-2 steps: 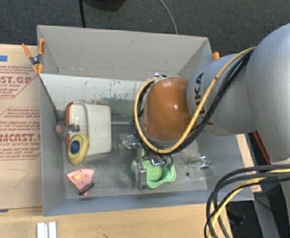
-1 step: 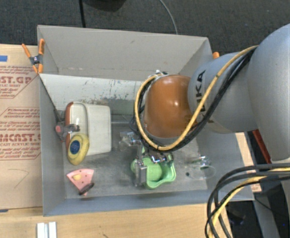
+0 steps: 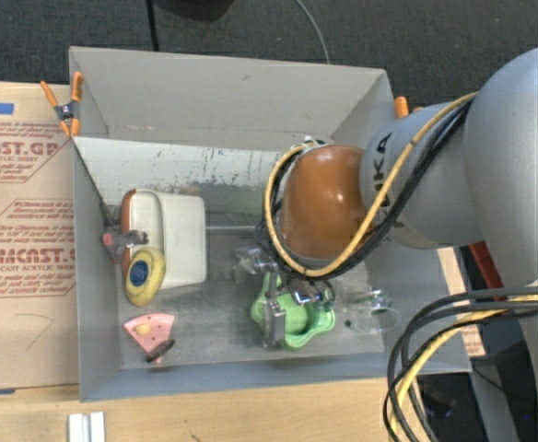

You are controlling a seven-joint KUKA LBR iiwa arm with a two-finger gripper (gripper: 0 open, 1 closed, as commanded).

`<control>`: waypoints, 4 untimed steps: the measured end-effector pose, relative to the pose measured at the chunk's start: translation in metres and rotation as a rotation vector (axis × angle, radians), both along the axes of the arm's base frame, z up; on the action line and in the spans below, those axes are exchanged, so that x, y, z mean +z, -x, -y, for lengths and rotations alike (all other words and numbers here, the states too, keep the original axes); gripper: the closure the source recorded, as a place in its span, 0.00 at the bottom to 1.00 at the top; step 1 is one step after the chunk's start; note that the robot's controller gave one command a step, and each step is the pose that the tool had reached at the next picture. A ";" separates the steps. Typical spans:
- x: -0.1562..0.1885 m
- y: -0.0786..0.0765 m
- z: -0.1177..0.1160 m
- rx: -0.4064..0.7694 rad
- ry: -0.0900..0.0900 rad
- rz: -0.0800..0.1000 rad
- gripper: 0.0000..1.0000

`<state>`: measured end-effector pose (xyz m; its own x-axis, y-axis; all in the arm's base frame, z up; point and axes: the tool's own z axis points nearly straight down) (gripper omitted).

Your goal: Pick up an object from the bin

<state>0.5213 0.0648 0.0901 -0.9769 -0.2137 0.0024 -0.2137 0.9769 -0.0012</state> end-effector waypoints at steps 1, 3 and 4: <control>-0.010 -0.013 0.014 -0.016 -0.009 0.002 0.00; -0.014 -0.035 0.085 0.025 -0.004 0.006 0.00; 0.000 -0.036 0.116 0.069 -0.007 0.001 0.00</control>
Offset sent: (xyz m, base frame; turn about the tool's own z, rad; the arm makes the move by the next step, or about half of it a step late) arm 0.0463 -0.0844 -0.0201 -0.0249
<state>0.5577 -0.0508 0.0898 -0.9598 -0.2806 -0.0003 -0.2806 0.9598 0.0053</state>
